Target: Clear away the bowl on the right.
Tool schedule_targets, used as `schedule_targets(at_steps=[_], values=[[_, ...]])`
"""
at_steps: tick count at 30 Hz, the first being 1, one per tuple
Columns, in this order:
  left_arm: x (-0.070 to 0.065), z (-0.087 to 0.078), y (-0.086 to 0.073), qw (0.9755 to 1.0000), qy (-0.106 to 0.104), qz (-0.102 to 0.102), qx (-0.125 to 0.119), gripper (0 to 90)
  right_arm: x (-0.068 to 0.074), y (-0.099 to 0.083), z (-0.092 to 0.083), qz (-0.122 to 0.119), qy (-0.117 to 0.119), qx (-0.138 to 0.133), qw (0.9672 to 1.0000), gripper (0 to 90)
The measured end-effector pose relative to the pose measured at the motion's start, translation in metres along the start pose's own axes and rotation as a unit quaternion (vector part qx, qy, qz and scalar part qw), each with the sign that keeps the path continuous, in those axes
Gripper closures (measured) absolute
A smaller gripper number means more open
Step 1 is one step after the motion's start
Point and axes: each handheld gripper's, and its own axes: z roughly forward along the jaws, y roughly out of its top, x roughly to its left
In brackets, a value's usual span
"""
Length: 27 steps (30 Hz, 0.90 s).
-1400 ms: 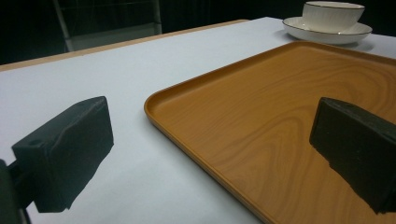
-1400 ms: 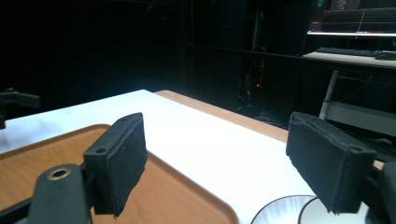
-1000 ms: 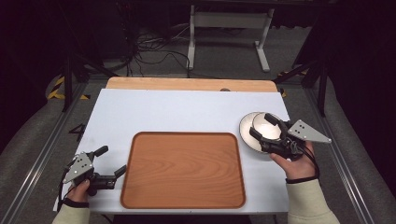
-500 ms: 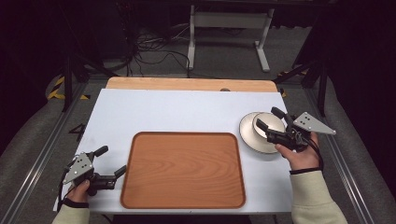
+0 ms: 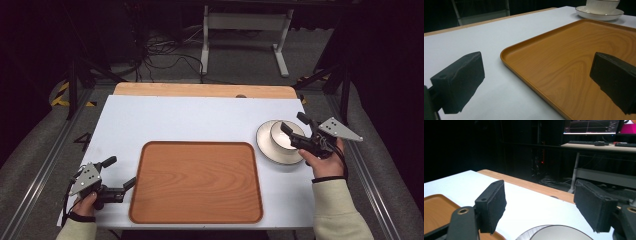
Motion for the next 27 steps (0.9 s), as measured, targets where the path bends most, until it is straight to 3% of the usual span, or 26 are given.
schedule_targets(at_steps=[5, 16, 22, 27], values=[[0.0, 0.0, 0.0, 1.0, 0.0, -0.001, 0.0, 0.3, -0.006, 0.001, 0.003, -0.002, -0.012, 0.008, 0.9999, 27.7], [0.0, 0.001, 0.0, 1.0, 0.0, -0.001, 0.003, 0.3, -0.023, 0.002, 0.016, -0.004, -0.041, 0.053, 0.9977, 28.9], [0.0, 0.001, 0.0, 1.0, 0.001, -0.003, 0.003, 0.3, -0.032, 0.0, 0.021, 0.007, -0.059, 0.086, 0.9945, 29.2], [0.0, 0.002, 0.001, 1.0, 0.001, -0.002, 0.004, 0.3, -0.039, -0.003, 0.025, 0.017, -0.072, 0.125, 0.9894, 29.5]])
